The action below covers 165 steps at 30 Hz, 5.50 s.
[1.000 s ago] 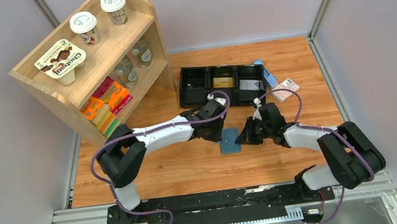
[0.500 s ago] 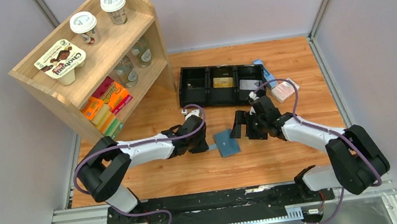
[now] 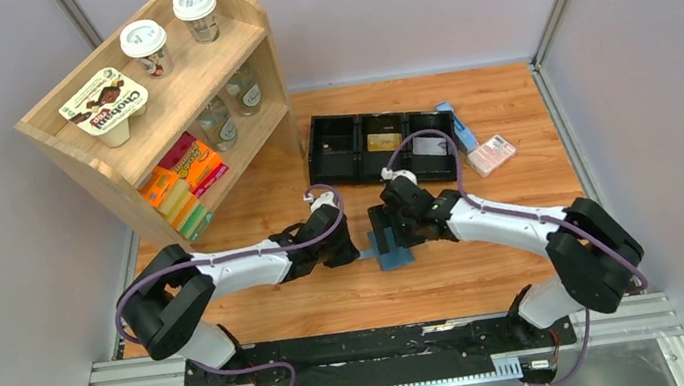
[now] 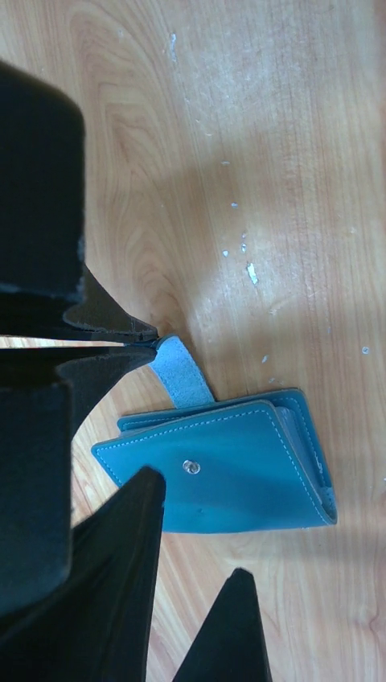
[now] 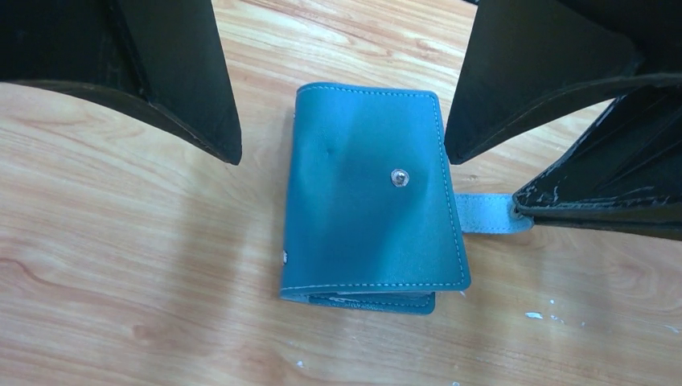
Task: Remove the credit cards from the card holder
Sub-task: Open the card holder at the center of the board.
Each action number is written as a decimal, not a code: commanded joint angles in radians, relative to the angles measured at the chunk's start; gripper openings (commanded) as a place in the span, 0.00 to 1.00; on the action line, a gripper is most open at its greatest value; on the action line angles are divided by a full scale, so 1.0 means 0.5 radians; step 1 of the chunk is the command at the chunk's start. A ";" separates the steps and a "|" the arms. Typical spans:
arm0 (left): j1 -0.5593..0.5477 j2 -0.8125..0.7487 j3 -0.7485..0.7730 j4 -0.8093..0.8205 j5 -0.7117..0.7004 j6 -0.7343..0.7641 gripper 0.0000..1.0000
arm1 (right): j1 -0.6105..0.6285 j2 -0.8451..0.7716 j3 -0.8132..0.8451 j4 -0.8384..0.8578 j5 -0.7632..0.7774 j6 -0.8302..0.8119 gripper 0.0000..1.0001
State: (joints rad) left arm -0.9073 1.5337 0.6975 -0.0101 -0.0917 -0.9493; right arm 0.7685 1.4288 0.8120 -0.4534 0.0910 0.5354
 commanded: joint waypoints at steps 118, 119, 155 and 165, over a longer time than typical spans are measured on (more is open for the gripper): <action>0.069 -0.260 0.443 -0.901 -0.200 0.303 0.00 | -0.288 0.287 -0.345 0.597 -0.476 0.052 0.14; 0.060 -0.318 0.446 -0.876 -0.145 0.309 0.00 | -0.288 0.287 -0.342 0.600 -0.480 0.055 0.16; -0.112 0.196 1.280 -1.069 0.143 0.447 0.00 | -0.301 -0.744 -0.335 0.081 0.189 -0.012 0.73; -0.008 -0.030 0.848 -0.919 0.092 0.202 0.00 | -0.301 -0.686 -0.409 0.339 -0.251 0.049 0.61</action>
State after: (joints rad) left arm -0.9424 1.6230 1.1976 -0.5026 -0.0273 -0.7811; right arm 0.6205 1.0721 0.6197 -0.3981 0.0925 0.5339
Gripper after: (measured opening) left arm 0.019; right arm 0.628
